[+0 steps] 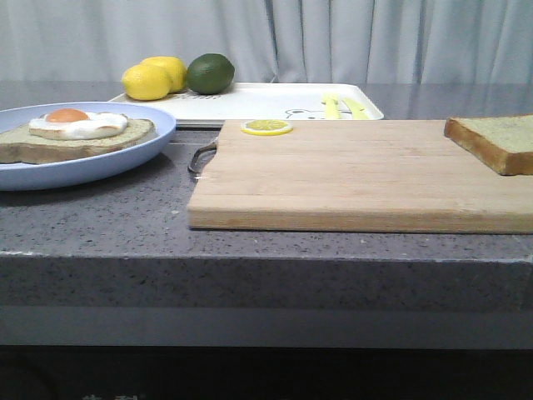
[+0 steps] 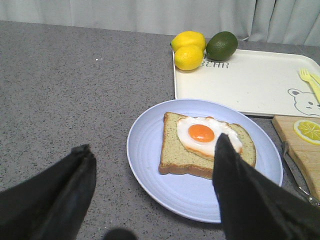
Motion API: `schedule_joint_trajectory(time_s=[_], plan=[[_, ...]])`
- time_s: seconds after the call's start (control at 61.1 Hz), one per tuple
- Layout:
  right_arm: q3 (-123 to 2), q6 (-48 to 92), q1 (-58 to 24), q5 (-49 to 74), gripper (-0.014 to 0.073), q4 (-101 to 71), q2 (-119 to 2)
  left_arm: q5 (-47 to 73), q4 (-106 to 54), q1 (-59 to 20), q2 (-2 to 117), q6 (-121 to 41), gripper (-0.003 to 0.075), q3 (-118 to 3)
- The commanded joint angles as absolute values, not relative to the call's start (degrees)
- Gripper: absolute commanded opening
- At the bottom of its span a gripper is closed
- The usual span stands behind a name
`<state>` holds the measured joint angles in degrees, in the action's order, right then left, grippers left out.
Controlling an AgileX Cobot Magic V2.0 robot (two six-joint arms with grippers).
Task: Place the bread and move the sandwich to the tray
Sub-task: 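Lift the bread slice and carry it over the blue plate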
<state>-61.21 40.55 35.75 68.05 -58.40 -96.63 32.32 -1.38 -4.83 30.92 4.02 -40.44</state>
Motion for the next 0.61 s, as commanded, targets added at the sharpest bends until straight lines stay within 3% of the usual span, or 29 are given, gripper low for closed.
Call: schedule_joint_trajectory(time_s=[0.0,0.164,0.409,0.589], plan=[[-62.60,41.34,35.80,76.89,0.0016,-62.87,-92.28,28.16,-1.45,-5.00,31.43,3.99,0.0493,-42.07],[-62.60,41.05,35.80,76.89,-0.0049,-66.94,-87.83,28.16,-1.45,-5.00,31.43,3.99,0.0493,-42.07],[-62.60,37.68,35.39,76.83,-0.0051,-79.17,-79.58,28.16,-1.45,-5.00,31.43,3.99,0.0493,-42.07],[-62.54,37.68,28.39,76.78,-0.0051,-85.92,-75.60,28.16,-1.45,-5.00,31.43,3.99,0.0493,-42.07]])
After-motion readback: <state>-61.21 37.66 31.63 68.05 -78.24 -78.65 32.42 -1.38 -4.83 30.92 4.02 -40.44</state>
